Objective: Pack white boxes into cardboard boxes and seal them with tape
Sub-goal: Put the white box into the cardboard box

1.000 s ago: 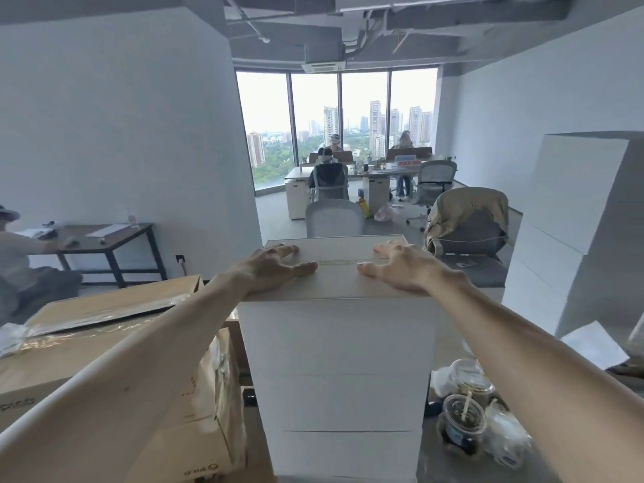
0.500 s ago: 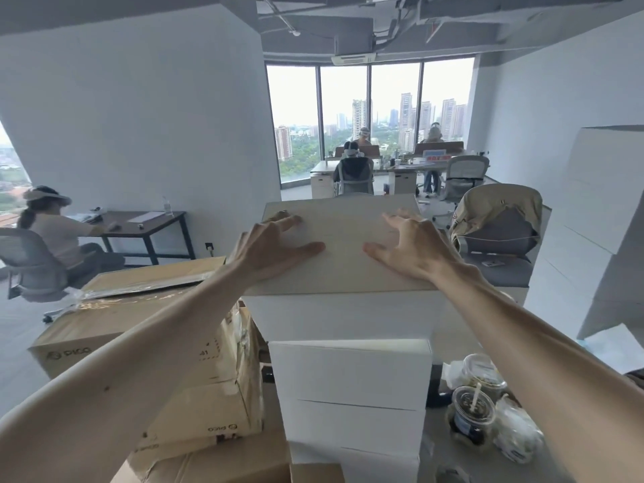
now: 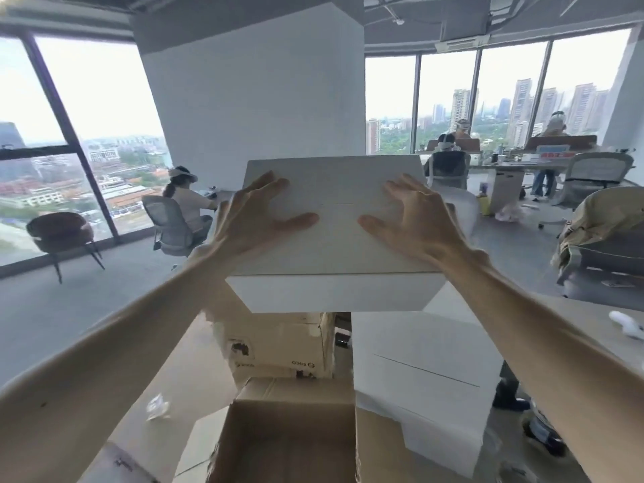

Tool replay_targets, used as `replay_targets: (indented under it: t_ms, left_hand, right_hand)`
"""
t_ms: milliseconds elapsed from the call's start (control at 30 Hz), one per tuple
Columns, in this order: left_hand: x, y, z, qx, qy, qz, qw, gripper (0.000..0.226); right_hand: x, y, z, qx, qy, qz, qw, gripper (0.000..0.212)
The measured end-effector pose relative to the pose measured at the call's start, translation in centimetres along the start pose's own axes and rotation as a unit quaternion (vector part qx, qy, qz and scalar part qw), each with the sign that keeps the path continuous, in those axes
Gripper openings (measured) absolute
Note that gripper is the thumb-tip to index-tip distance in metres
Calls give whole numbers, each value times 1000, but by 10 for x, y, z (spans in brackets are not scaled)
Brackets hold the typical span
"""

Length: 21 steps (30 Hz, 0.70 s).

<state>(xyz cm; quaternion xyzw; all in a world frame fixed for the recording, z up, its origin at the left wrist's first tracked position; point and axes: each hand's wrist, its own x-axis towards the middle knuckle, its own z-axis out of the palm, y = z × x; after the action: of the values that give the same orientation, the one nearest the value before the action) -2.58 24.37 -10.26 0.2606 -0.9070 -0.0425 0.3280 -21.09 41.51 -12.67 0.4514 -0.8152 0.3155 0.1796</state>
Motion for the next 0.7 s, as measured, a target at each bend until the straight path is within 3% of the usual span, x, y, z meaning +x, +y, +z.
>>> replay_targets:
  t_ms: [300,500,700]
  left_hand:
    - [-99,-79,-53,51,31,-94,994,64]
    - [-154,-133,-34,62,-26,-147,987,94]
    - [-192,-162,18,29,-104,-141,984,95]
  right_hand:
    - [-40,-101,62,71,-72,-60,993,80]
    - [-91,-122,116,93,-133,-48,986,84]
    - [-144,-105,168,85,-181,10,980,86]
